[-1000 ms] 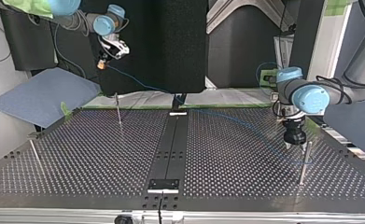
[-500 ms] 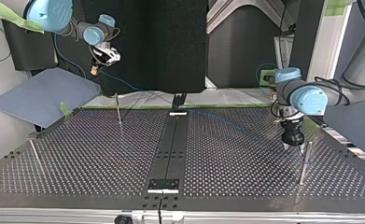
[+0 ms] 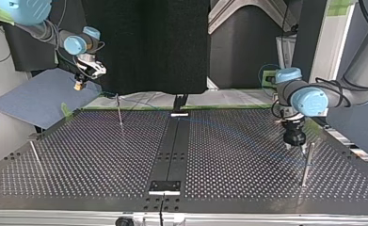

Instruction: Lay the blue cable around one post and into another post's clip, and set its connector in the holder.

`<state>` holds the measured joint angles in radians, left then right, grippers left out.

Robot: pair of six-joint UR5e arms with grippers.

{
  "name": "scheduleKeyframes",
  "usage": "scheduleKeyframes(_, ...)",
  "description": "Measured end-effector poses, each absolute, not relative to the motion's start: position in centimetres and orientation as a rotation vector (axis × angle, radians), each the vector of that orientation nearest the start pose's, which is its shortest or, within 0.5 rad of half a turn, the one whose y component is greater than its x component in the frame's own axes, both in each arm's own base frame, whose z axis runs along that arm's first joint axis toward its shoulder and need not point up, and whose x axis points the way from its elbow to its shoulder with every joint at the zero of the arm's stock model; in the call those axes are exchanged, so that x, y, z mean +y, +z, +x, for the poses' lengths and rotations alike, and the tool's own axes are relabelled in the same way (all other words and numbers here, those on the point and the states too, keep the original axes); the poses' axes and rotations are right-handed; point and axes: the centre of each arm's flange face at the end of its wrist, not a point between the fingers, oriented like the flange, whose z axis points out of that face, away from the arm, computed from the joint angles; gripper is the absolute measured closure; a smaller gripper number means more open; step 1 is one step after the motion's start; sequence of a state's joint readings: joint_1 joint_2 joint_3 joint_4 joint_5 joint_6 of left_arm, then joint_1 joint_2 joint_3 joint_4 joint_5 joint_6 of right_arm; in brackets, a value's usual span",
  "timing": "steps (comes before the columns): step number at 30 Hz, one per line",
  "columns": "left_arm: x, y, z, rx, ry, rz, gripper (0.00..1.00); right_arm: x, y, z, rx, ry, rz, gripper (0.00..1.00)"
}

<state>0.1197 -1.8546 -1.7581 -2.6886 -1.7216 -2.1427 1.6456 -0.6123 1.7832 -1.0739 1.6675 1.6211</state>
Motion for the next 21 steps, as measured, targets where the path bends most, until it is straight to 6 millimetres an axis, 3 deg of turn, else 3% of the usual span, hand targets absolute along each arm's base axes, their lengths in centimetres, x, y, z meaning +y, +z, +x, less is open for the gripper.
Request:
scheduleKeyframes(11, -5.1, 29.1, 57.5, 1.457, -0.231, -0.649, 0.0, -55.2, -7.3, 17.8, -1.24, 1.156, 1.405, 1.0)
scheduleKeyframes(21, -5.2, 29.1, 57.5, 1.454, -0.235, -0.651, 0.0, -55.1, -7.0, 19.4, -1.132, 1.237, 1.447, 1.0)
